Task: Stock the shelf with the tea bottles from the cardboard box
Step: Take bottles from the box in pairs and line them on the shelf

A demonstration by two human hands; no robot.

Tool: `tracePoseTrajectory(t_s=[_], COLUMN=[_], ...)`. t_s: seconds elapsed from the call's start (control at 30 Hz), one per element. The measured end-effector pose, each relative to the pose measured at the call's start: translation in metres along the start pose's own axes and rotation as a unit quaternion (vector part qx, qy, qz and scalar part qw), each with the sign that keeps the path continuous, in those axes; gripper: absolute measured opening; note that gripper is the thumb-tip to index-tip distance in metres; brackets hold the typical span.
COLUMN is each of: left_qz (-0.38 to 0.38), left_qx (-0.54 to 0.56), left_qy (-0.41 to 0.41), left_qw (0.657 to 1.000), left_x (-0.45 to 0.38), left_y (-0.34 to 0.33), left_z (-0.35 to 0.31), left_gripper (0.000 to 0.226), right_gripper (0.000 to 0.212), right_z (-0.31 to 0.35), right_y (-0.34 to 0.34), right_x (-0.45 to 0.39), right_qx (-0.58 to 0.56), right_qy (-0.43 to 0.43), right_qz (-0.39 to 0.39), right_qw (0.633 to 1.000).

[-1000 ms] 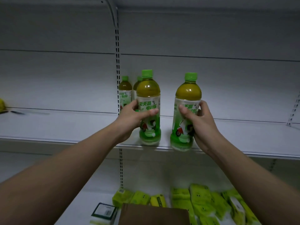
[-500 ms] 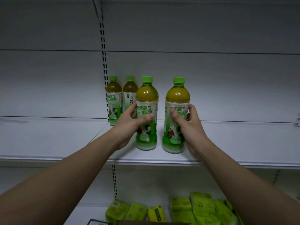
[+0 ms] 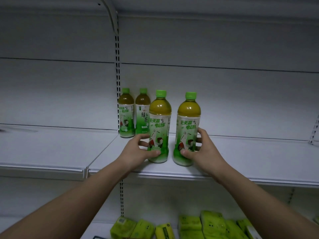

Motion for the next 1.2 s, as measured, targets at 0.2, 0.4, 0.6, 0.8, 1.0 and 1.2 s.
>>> tracePoseTrajectory(t_s=[0.2,0.4,0.6,0.8,1.0,1.2], left_qz=[-0.044,-0.086,-0.131,-0.163,-0.194,-0.231], left_qx=[-0.031,-0.045,-0.101,-0.148,-0.19,-0.194], left_qy=[0.003,0.003,0.016,0.042,0.047,0.029], left_qw=[0.999,0.995,0.986,0.974,0.961,0.953], left_x=[-0.011,-0.04,-0.081,-0.121,-0.143,-0.142], left_y=[-0.006,-0.017,-0.027,-0.029,-0.032,-0.035], left_z=[-0.002,0.001,0.004,0.001,0.004,0.006], left_gripper=[0.062,0.051,0.051,0.049,0.04,0.043], right_gripper=[0.071,0.066,0.059,0.054,0.053,0.054], right_z=[-0.005,-0.017,-0.03,-0.045,-0.053,-0.06], right_y=[-0.002,-0.01,-0.02,-0.032,-0.043,-0.045], right_x=[-0.011,-0.038,-0.076,-0.111,-0.135,-0.147], right_qx=[0.049,0.079,0.106,0.142,0.152,0.152], right_qy=[-0.008,0.004,-0.001,-0.002,-0.006,-0.014], right_qz=[-0.008,-0.025,-0.026,-0.037,-0.042,-0.039], right_qw=[0.999,0.997,0.994,0.989,0.988,0.987])
Point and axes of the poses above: each hand's wrist, its own x-axis away from the middle knuckle, its own y-axis out of the back of the hand, z = x × y, the point moved 5 cm from there along -x, towards the middle knuckle, and after that the axes turned 5 degrees about y, right-handed, at the moved point
